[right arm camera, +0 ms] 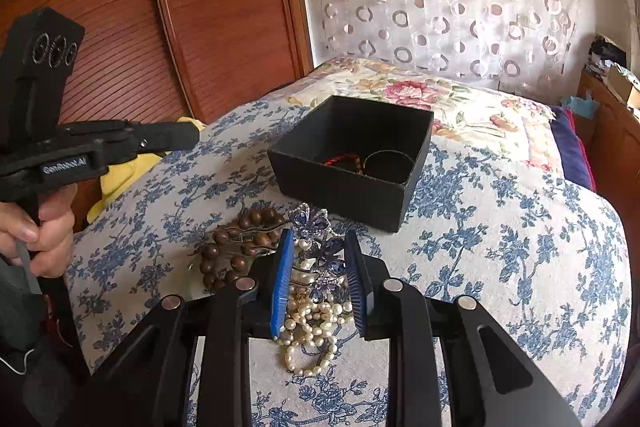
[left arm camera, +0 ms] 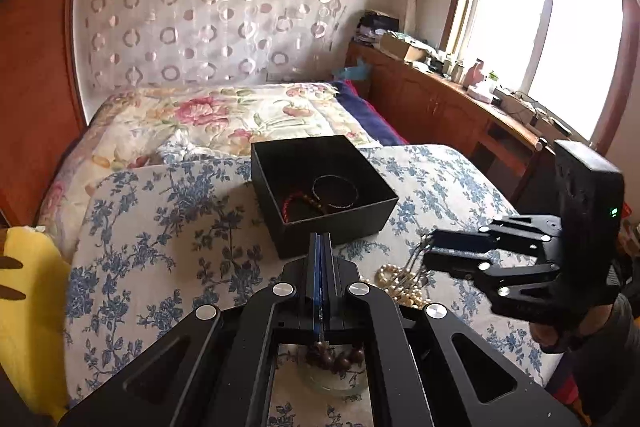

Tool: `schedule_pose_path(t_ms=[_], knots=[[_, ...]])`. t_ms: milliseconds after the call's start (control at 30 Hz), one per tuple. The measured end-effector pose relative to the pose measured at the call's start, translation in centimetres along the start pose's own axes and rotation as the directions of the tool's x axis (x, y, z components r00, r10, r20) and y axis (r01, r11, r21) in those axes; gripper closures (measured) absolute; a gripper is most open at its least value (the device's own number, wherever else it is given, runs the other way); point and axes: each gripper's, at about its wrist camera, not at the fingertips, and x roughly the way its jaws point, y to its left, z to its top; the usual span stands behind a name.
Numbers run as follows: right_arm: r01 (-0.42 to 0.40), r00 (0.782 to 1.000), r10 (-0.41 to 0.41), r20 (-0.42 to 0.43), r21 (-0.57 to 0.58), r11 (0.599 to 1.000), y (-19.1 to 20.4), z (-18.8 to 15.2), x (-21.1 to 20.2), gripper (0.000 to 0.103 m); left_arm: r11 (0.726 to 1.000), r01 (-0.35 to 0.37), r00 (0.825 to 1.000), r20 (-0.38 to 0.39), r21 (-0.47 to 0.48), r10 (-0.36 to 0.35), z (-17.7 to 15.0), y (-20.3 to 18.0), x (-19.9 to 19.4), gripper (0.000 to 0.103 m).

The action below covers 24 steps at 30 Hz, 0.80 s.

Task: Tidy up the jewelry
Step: 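Grasp the brown wooden bead bracelet with the left tool while the right tool holds the clip, then carry both pieces over the black box and open both tools to drop them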

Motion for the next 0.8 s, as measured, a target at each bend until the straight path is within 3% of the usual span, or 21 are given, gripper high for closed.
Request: schedule_pose_path(t_ms=[167, 233, 300, 333, 467, 533, 633, 700, 800], knots=[[0.02, 1.0, -0.02, 0.016, -0.004, 1.0, -0.2, 0.4, -0.8, 0.075, 0.999, -0.031, 0.996, -0.079, -0.031, 0.028, -1.1, 1.4, 2.9, 0.103], [0.024, 0.999, -0.024, 0.022, -0.001, 1.0, -0.4, 0.4, -1.1, 0.075, 0.999, -0.04, 0.992, -0.117, -0.032, 0.036, -1.6, 1.7, 4.2, 0.093], [0.027, 0.999, -0.027, 0.025, 0.003, 1.0, -0.6, 0.4, -1.3, 0.075, 0.999, -0.019, 0.99, -0.143, -0.034, 0.014, -2.2, 1.7, 5.1, 0.07], [0.029, 0.999, -0.029, 0.024, 0.005, 1.0, -0.7, 0.3, -1.4, 0.075, 0.999, -0.018, 0.989, -0.15, -0.027, 0.013, -2.5, 1.6, 5.5, 0.069], [0.032, 0.999, -0.033, 0.021, 0.011, 0.999, -0.9, 0.1, -1.3, 0.075, 0.999, -0.039, 0.977, -0.211, -0.009, 0.036, -3.1, 1.3, 7.8, 0.069], [0.031, 0.999, -0.031, 0.022, 0.015, 0.999, -1.0, -0.1, -1.3, 0.075, 0.999, -0.026, 0.971, -0.237, -0.027, 0.019, -3.2, 1.7, 8.8, 0.076], [0.028, 0.999, -0.028, 0.022, 0.019, 0.999, -1.0, -0.2, -1.3, 0.075, 0.999, -0.01, 0.973, -0.231, -0.051, -0.002, -3.1, 2.3, 9.1, 0.091], [0.028, 0.999, -0.029, 0.022, 0.019, 0.999, -1.0, -0.3, -1.4, 0.075, 0.997, 0.02, 0.972, -0.233, -0.077, -0.038, -2.9, 2.6, 9.1, 0.091], [0.03, 0.999, -0.031, 0.024, 0.022, 0.999, -1.1, -0.3, -1.4, 0.075, 0.998, 0.002, 0.977, -0.214, -0.059, -0.015, -2.9, 2.3, 8.5, 0.091]])
